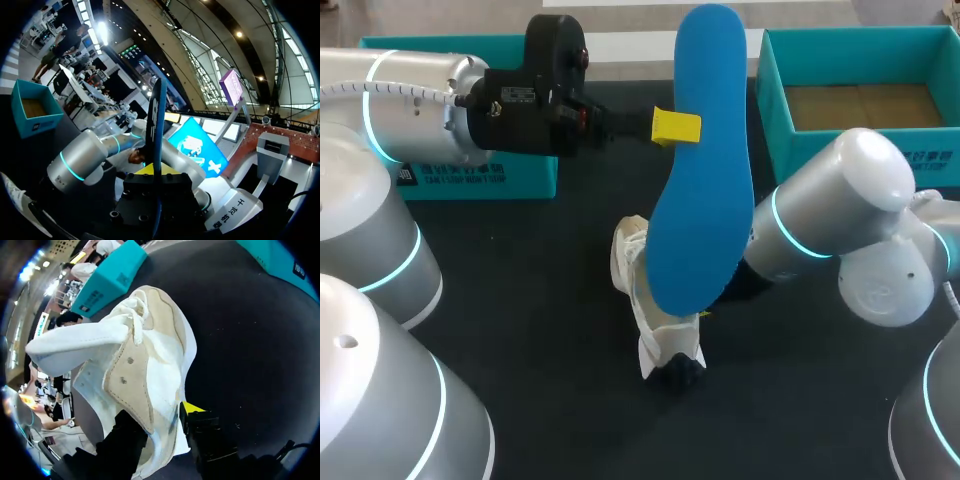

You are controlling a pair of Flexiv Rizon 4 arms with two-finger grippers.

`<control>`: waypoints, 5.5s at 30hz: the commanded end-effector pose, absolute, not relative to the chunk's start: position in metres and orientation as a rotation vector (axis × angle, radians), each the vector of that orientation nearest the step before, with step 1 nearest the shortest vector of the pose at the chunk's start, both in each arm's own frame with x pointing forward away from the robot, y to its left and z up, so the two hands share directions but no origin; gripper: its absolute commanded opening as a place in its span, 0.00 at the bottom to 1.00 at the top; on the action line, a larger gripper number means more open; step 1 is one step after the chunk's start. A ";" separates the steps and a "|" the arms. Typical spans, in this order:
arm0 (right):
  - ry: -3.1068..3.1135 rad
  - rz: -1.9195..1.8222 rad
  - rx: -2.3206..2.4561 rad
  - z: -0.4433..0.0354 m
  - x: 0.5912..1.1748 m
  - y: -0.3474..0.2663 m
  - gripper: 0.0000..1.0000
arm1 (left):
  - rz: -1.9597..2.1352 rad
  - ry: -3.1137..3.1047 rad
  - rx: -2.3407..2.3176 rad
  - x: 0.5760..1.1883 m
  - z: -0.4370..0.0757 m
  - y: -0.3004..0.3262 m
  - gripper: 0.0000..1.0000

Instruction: Take the shoe out of the shoebox, open the shoe tongue, remove and reinsert the insole, then place the shoe into the shoebox

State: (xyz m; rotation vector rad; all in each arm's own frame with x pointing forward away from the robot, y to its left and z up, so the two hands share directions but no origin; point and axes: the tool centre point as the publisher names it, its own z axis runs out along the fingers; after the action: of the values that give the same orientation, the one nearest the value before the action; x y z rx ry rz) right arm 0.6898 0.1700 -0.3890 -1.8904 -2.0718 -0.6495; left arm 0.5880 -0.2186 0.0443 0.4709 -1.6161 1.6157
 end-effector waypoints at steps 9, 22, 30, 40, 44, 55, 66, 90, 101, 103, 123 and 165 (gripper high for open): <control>-1.964 -0.831 -1.745 -0.323 0.676 0.128 1.00 | 1.616 -1.616 0.470 0.588 0.043 -0.220 0.00; -1.918 -0.887 -1.732 -0.322 0.678 0.129 1.00 | 1.616 -1.616 0.470 0.588 0.043 -0.220 0.00; -1.767 -1.100 -1.613 -0.275 0.689 0.128 1.00 | 1.616 -1.616 0.470 0.588 0.043 -0.220 0.00; -1.628 -1.210 -1.392 -0.227 0.699 0.128 1.00 | 1.616 -1.616 0.470 0.588 0.043 -0.220 0.00; -1.533 -1.214 -1.405 -0.212 0.704 0.122 1.00 | 1.616 -1.616 0.470 0.588 0.043 -0.220 0.00; -1.390 -1.251 -1.331 -0.177 0.709 0.109 1.00 | 1.616 -1.616 0.470 0.588 0.043 -0.220 0.00; -1.382 -1.247 -1.328 -0.152 0.709 0.115 1.00 | 1.616 -1.616 0.470 0.588 0.043 -0.220 0.00; -1.382 -1.247 -1.328 -0.152 0.709 0.115 1.00 | 1.849 -1.850 0.055 0.584 0.010 -0.212 0.00; -1.382 -1.247 -1.328 -0.152 0.709 0.115 1.00 | 2.170 -2.215 -0.524 0.598 -0.022 -0.189 0.00; -1.382 -1.247 -1.328 -0.152 0.709 0.115 1.00 | 2.218 -2.230 -0.600 0.601 -0.023 -0.190 0.00; -1.382 -1.247 -1.328 -0.152 0.709 0.115 1.00 | 2.298 -2.220 -0.970 0.609 -0.043 -0.193 0.00; -1.382 -1.247 -1.328 -0.152 0.709 0.115 1.00 | 2.242 -2.219 -2.112 0.606 -0.079 -0.173 0.00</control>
State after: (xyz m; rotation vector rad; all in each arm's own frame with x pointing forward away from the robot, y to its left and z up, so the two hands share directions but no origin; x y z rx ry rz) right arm 0.7094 0.1130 -0.1520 -1.3248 -1.3832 -1.2454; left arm 0.6056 -0.1726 -0.0780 -2.1089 -2.2210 2.2402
